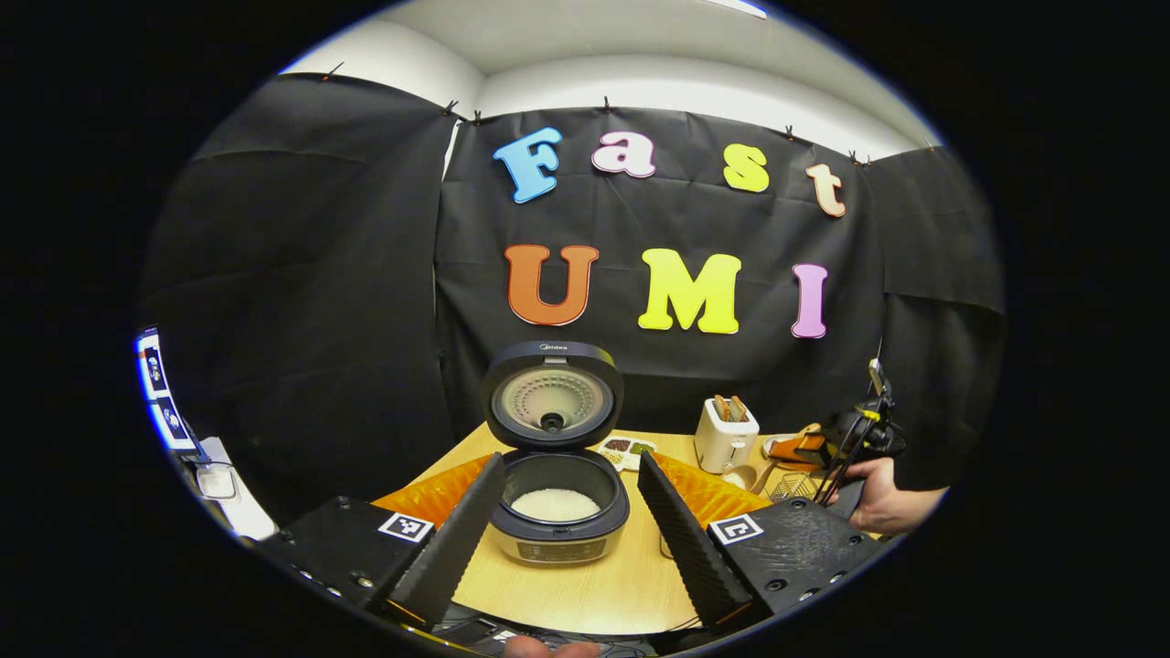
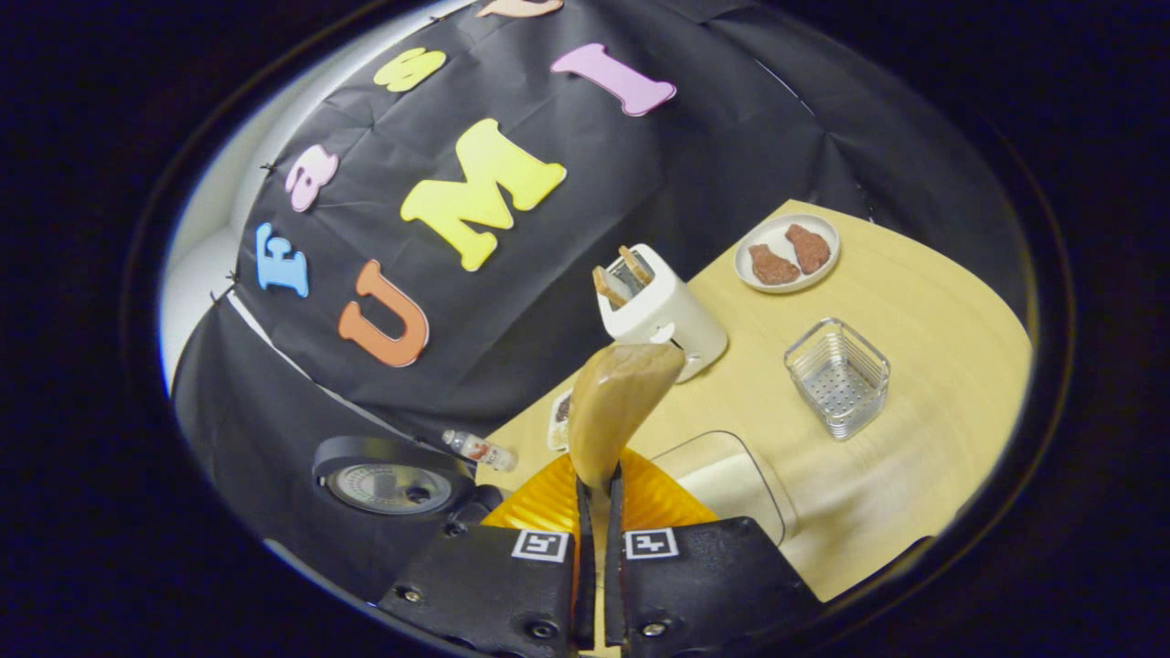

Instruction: Close the left gripper, press the button to open the rice cooker; take a wooden spoon from the chopstick holder with the right hand, scoop a spoonful of rice and pour it into the rice cooker, then put the wooden spoon back into the chopstick holder.

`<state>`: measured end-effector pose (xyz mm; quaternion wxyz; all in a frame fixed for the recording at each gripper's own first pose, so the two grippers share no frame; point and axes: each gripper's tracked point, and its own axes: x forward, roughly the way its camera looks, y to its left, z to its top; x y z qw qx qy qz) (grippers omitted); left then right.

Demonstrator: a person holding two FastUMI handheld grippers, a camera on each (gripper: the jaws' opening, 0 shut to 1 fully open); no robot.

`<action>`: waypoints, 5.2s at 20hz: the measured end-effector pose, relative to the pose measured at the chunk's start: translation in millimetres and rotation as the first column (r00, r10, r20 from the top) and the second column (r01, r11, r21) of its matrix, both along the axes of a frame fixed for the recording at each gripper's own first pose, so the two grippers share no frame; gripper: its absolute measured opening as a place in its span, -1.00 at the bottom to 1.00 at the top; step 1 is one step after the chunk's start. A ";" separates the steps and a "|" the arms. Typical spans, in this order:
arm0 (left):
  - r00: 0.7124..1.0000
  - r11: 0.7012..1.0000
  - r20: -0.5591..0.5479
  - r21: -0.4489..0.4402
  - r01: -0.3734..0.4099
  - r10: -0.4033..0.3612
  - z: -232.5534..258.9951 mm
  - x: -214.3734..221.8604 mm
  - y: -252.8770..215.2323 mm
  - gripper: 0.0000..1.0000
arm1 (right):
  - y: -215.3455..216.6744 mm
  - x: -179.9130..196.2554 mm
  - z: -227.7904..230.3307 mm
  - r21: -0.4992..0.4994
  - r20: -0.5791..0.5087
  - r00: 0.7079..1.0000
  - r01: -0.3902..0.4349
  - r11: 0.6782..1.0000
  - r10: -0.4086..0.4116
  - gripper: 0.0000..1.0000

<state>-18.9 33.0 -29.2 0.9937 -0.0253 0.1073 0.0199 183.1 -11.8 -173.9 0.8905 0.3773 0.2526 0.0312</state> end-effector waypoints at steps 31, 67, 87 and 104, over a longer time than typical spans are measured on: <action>0.964 0.965 -0.063 0.033 -0.258 0.260 -40.7 -68.0 101.6 0.89 | 309.3 34.0 63.7 -0.729 0.130 0.796 -0.327 0.601 0.591 -0.82; 0.994 0.994 -0.014 0.006 0.112 -0.112 -25.4 -25.3 -47.2 0.89 | -1.8 -31.6 84.6 -0.469 0.149 0.976 -0.071 0.881 0.158 -0.82; 0.996 0.996 -0.035 -0.041 0.077 -0.078 0.9 77.2 -60.9 0.89 | -193.0 63.5 -78.2 -0.582 -0.060 0.996 0.014 0.813 -0.060 -0.80; 0.990 0.999 0.143 -0.046 0.006 0.000 62.7 114.4 -14.2 0.89 | -191.3 24.7 -8.2 -0.625 0.112 0.991 0.130 0.770 -0.076 0.56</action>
